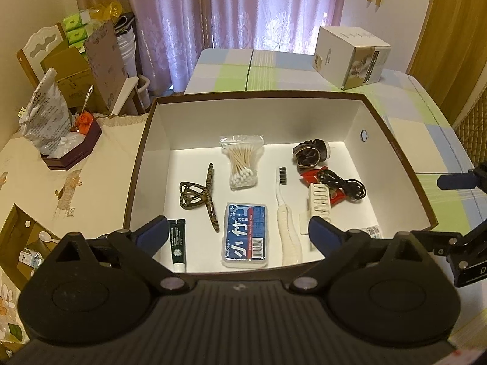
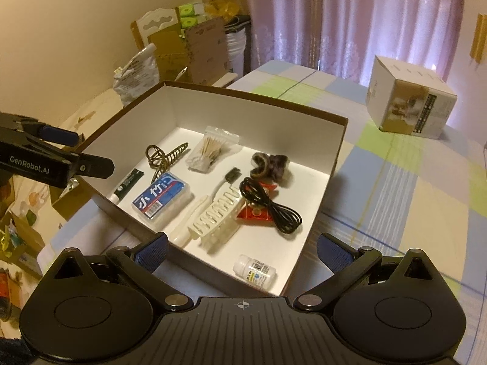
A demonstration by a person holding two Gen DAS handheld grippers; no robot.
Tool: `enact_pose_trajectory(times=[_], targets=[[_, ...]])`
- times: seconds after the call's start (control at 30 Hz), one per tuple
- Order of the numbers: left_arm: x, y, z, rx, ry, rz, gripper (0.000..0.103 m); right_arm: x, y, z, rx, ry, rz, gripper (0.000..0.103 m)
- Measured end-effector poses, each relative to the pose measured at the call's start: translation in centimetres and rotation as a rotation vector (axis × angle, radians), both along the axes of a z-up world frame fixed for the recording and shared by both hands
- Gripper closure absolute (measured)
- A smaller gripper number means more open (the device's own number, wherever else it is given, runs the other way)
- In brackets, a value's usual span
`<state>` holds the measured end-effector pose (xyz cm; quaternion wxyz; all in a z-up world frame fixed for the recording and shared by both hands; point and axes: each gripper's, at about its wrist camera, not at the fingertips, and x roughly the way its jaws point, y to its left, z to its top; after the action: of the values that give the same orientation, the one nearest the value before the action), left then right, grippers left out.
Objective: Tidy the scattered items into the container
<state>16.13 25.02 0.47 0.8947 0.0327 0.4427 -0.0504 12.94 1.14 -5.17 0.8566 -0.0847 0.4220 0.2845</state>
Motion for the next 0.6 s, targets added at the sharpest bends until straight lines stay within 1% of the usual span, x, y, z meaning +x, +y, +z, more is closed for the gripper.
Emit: enact_pose_trajectory(times=[0.1,0.23,0.6], targets=[[-0.9,-0.7,0.2,0.027,-0.026,-0.005,0.003,-0.5,-0.4,0.1,-0.006,-0.002,-0.001,0.002],[-1.7,-1.2,0.6,0.009,-0.029,-0.01,0.003,-1.3,-0.9,0.2,-0.013,-0.003,-0.001,0.002],[-4.3,-3.0,1.0,0.009,-0.023,0.02,0.003,-3.0,-2.4,0.3,-0.005,0.01,0.019,0.002]])
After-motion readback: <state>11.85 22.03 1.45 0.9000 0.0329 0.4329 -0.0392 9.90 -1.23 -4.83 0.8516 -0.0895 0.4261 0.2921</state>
